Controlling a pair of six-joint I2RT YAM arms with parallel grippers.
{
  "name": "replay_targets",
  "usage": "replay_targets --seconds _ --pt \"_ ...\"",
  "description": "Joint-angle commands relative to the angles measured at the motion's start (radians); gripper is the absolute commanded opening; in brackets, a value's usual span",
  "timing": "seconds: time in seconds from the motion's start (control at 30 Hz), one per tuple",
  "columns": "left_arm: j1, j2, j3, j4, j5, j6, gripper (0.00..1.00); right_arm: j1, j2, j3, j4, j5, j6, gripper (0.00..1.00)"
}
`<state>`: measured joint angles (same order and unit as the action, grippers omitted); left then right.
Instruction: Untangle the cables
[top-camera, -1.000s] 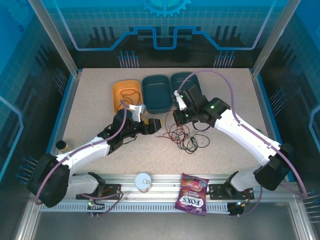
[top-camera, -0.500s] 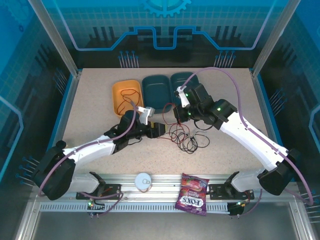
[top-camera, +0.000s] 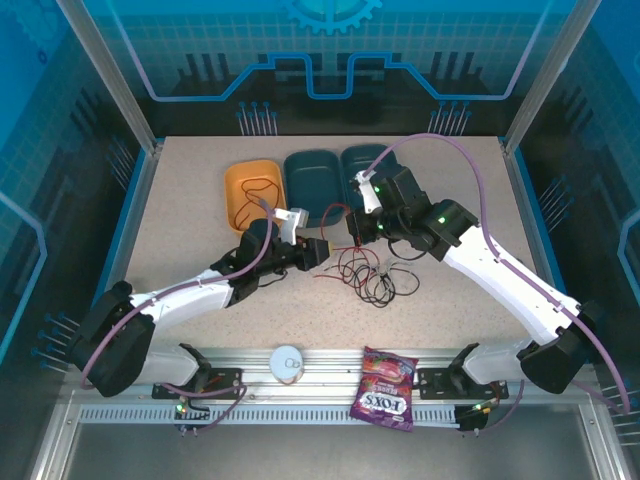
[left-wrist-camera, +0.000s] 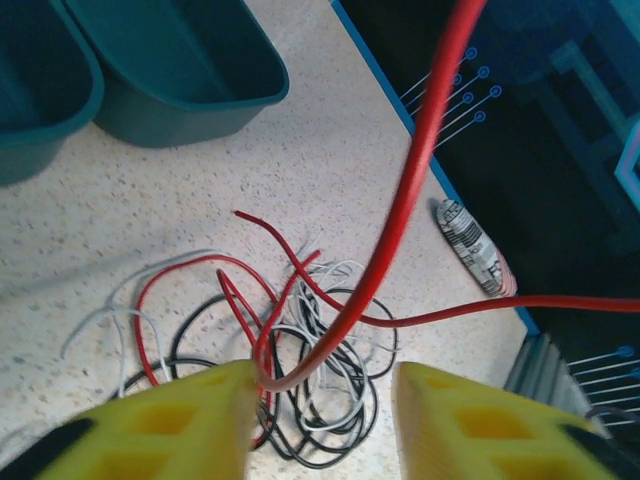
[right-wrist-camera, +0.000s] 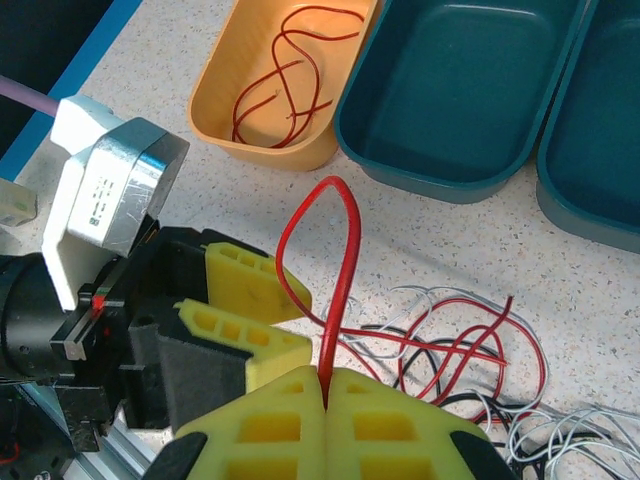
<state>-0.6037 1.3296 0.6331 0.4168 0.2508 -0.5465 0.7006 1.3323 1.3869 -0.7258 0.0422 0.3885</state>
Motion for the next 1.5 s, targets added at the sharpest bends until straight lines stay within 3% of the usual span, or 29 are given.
replay_targets --seconds 0.0,0.1,0.43,0.5,0.57,0.6,0.87,1.03,1.1,1.47 --pt "-0.004 -0.025 0.033 0.009 -0.045 0.003 0.21 0.005 -0.023 -0.016 0.028 -0.020 0.016 0.00" --pt "-0.004 -0.076 0.034 -0.026 -0.087 0.014 0.00 -0.002 -0.019 -0.027 0.037 -0.028 0.024 0.00" --pt "-0.002 -0.230 0.086 -0.197 -0.197 0.093 0.00 -0.025 -0.008 -0.056 0.088 -0.081 0.042 0.02" --pt "-0.001 -0.240 0.090 -0.205 -0.206 0.102 0.00 -0.027 -0.006 -0.055 0.098 -0.102 0.038 0.12" --pt "0.000 -0.249 0.092 -0.208 -0.219 0.109 0.00 -0.028 -0.007 -0.058 0.109 -0.116 0.038 0.42" --pt "0.002 -0.254 0.091 -0.209 -0.224 0.115 0.00 -0.028 -0.010 -0.058 0.113 -0.124 0.037 0.48" --pt "0.016 -0.290 0.085 -0.217 -0.287 0.141 0.00 -0.033 -0.041 -0.074 0.120 -0.103 0.028 0.71" --pt "0.075 -0.334 0.090 -0.231 -0.292 0.148 0.00 -0.041 -0.101 -0.117 0.146 -0.068 0.028 0.83" --pt "0.108 -0.354 0.101 -0.242 -0.291 0.154 0.00 -0.044 -0.132 -0.139 0.155 -0.042 0.032 0.98" --pt "0.288 -0.307 0.244 -0.285 -0.283 0.200 0.00 -0.066 -0.147 -0.174 0.083 0.123 0.092 1.00"
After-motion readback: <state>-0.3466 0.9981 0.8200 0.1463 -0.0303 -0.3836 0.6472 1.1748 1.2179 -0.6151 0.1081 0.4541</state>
